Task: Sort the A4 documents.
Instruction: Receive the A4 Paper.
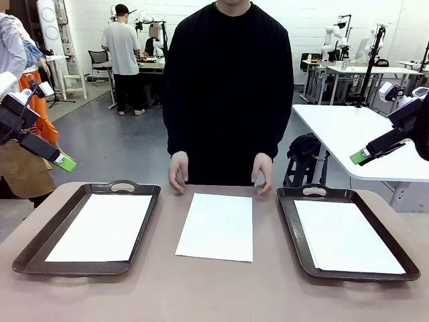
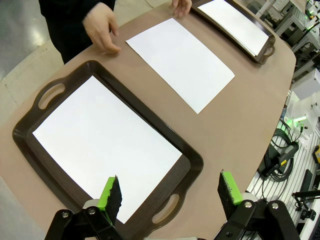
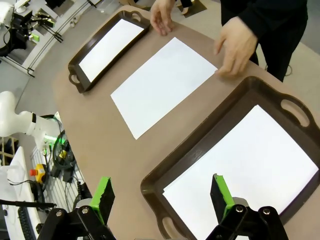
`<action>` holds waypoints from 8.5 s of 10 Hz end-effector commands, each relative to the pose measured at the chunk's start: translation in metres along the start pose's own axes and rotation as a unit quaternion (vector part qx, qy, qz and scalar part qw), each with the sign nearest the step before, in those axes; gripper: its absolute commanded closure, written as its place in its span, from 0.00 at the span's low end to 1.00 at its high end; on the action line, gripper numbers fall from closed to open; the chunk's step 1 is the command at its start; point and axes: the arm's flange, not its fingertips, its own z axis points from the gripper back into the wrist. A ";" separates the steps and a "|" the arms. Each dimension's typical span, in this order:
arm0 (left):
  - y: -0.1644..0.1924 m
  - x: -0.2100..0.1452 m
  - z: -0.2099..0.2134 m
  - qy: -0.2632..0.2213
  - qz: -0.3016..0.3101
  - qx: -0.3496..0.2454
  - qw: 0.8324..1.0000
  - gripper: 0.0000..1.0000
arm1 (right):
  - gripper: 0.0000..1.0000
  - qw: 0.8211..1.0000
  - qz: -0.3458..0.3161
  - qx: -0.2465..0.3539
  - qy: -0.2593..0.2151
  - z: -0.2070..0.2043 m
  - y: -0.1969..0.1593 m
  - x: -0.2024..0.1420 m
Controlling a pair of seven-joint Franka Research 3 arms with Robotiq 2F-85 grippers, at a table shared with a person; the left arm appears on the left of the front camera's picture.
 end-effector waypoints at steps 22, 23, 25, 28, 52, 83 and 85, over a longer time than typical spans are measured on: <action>0.001 -0.001 0.000 -0.001 -0.004 -0.002 1.000 0.00 | 0.00 1.000 0.002 -0.001 0.000 -0.001 0.001 0.001; 0.001 -0.001 0.000 -0.001 -0.004 -0.002 1.000 0.00 | 0.00 1.000 0.002 -0.001 0.000 -0.001 0.001 0.001; 0.001 -0.001 0.000 -0.001 -0.004 -0.002 1.000 0.00 | 0.00 1.000 0.002 -0.001 0.000 -0.001 0.001 0.001; 0.001 -0.001 0.000 -0.001 -0.004 -0.002 1.000 0.00 | 0.00 1.000 0.002 -0.001 0.000 -0.001 0.001 0.001; 0.001 -0.001 0.000 -0.001 -0.004 -0.002 1.000 0.00 | 0.00 1.000 0.002 -0.001 0.000 -0.001 0.001 0.001; 0.064 0.143 -0.303 -0.071 0.389 -0.424 0.814 0.00 | 0.00 1.000 0.002 -0.001 0.000 -0.001 0.001 0.001; 0.059 0.143 -0.309 -0.058 0.397 -0.420 0.814 0.00 | 0.00 1.000 0.002 -0.001 0.000 -0.001 0.001 0.001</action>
